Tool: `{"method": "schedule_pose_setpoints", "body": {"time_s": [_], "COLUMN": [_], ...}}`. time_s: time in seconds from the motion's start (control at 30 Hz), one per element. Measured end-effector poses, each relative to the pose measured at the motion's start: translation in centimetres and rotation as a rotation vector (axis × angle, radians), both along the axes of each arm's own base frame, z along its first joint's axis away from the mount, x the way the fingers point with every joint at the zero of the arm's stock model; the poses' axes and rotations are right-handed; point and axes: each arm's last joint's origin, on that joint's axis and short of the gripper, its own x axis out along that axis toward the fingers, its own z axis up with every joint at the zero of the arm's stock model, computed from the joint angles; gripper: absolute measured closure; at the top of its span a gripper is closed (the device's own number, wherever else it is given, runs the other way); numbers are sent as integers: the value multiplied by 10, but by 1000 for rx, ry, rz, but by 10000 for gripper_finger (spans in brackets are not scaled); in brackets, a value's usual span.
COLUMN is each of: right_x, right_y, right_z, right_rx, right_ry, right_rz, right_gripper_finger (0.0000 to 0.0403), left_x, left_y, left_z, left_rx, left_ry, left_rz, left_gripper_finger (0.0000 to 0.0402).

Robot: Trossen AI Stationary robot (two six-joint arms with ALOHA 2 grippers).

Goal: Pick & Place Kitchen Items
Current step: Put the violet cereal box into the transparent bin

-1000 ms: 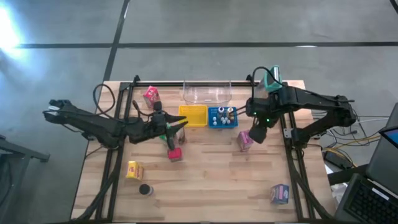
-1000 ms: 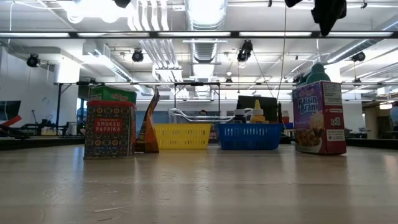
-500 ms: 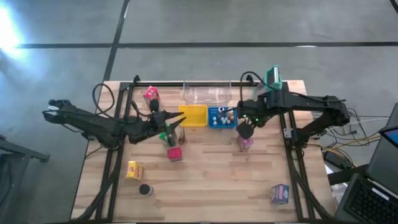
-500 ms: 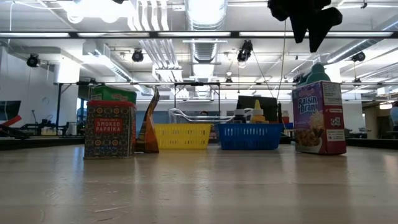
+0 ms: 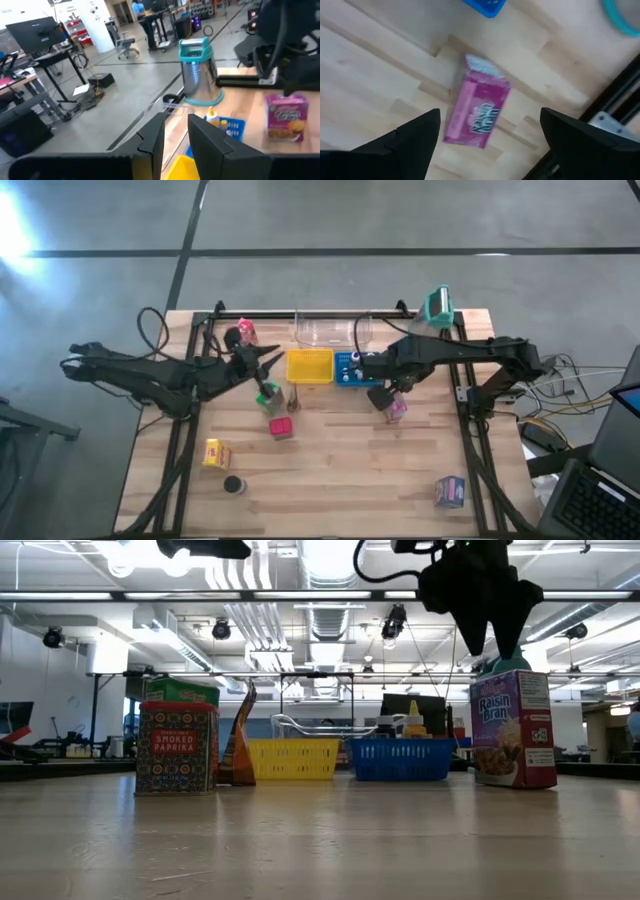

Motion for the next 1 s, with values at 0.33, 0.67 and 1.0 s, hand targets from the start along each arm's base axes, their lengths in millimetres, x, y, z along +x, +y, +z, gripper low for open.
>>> {"method": "schedule_pose_setpoints", "body": {"time_s": [0.33,0.67,1.0], "right_x": [10,2,3], "right_y": [1,1,4], "right_z": [-12,-32,-67], "right_rx": [29,30,100], "right_ry": [-44,18,-56], "right_rz": [-37,-67,-69], "right_gripper_finger": [97,88,73], "left_x": [-9,-9,-9], "left_y": [7,7,7], "left_z": [-4,-6,-6], "left_rx": [30,35,27], "left_ry": [91,118,112], "left_rz": [15,18,19], "left_gripper_finger": [310,310,310]}}
